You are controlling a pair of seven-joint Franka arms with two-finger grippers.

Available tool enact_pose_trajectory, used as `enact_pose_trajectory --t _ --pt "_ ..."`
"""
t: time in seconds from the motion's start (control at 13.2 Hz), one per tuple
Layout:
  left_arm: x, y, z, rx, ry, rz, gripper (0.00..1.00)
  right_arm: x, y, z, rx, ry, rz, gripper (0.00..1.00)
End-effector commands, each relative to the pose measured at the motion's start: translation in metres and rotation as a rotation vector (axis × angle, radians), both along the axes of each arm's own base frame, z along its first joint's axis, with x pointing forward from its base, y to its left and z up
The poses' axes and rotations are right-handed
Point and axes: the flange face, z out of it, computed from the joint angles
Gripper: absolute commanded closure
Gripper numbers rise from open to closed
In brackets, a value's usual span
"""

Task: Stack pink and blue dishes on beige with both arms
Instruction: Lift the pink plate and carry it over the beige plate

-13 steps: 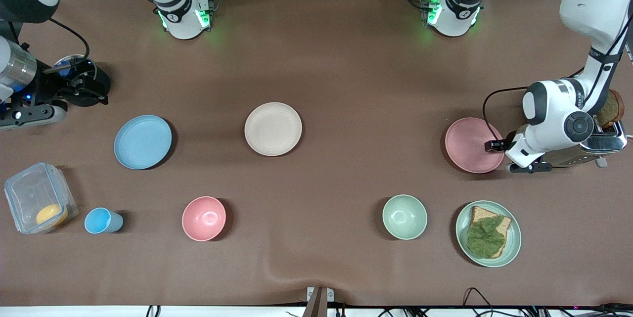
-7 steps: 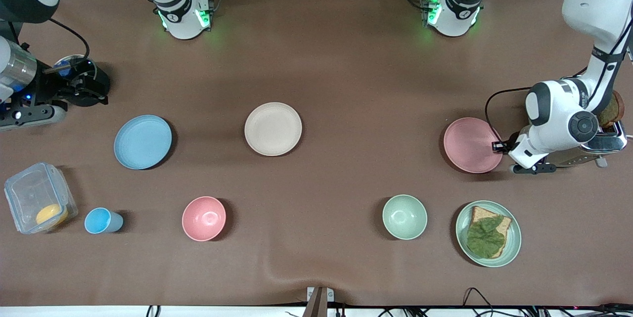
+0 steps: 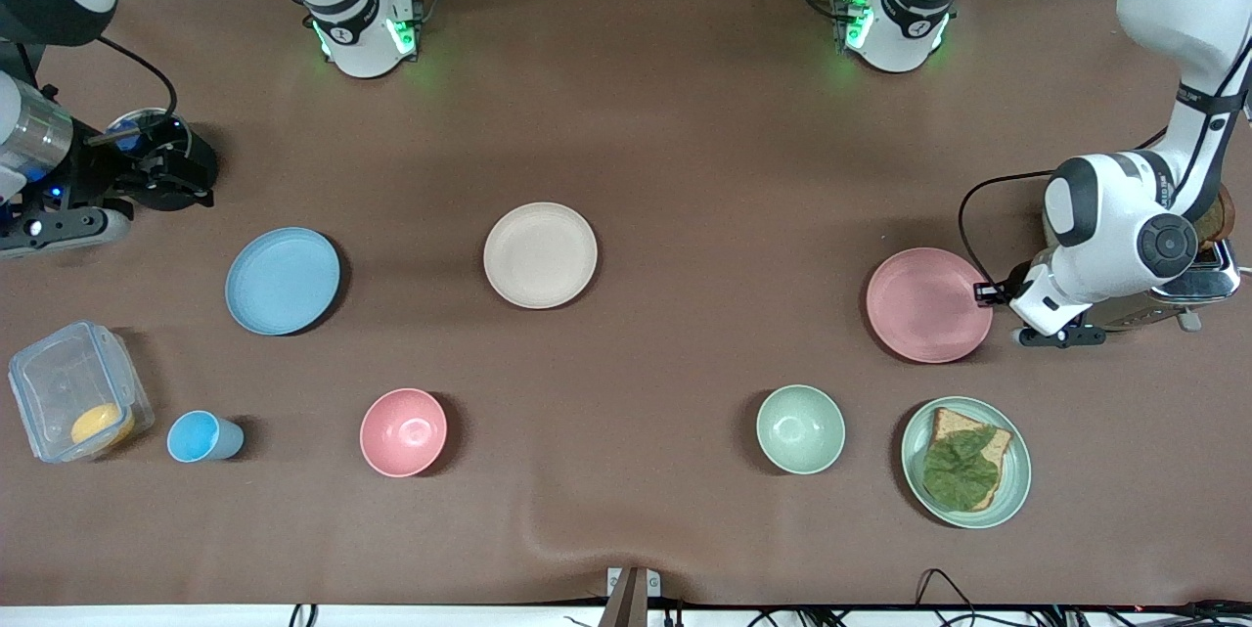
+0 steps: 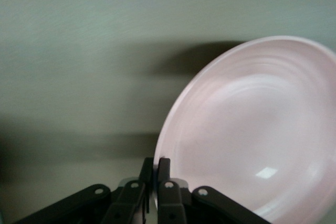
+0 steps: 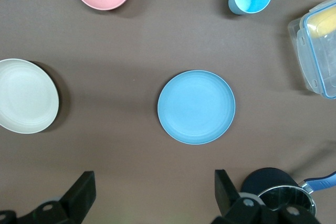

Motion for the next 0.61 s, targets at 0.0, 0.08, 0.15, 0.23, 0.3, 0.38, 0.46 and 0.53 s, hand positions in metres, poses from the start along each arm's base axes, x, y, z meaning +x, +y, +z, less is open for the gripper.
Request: enact_pose_trajectory --t 0.0,0.08,0.15,0.23,0.3,0.38,0.46,0.53 --pt "0.022 -0.046 0.063 -0.067 0.005 -0.033 1.0 0.003 -0.006 0.002 -0.002 0.006 -0.005 0.0" --pt "0.029 -0.065 0.08 -0.086 0.011 -0.047 1.0 0.003 -0.007 0.002 -0.002 0.006 -0.007 0.0" --pt "0.035 -0.091 0.099 -0.102 0.009 -0.062 1.0 0.003 -0.007 0.002 -0.002 0.006 -0.008 0.0" --pt "0.038 -0.117 0.116 -0.115 0.006 -0.066 1.0 0.003 -0.007 0.002 -0.002 0.006 -0.008 0.0" --pt "0.04 -0.149 0.128 -0.132 -0.001 -0.073 1.0 0.003 -0.007 0.0 -0.002 0.009 -0.008 0.0" --pt "0.036 -0.188 0.139 -0.148 -0.006 -0.074 1.0 0.003 -0.007 0.0 -0.002 0.009 -0.008 0.0" --pt "0.031 -0.225 0.142 -0.161 0.002 -0.062 1.0 0.004 -0.007 -0.001 -0.002 0.01 -0.008 0.0" --pt "0.024 -0.267 0.142 -0.166 0.016 -0.042 1.0 0.004 -0.009 -0.001 -0.002 0.01 -0.011 0.0"
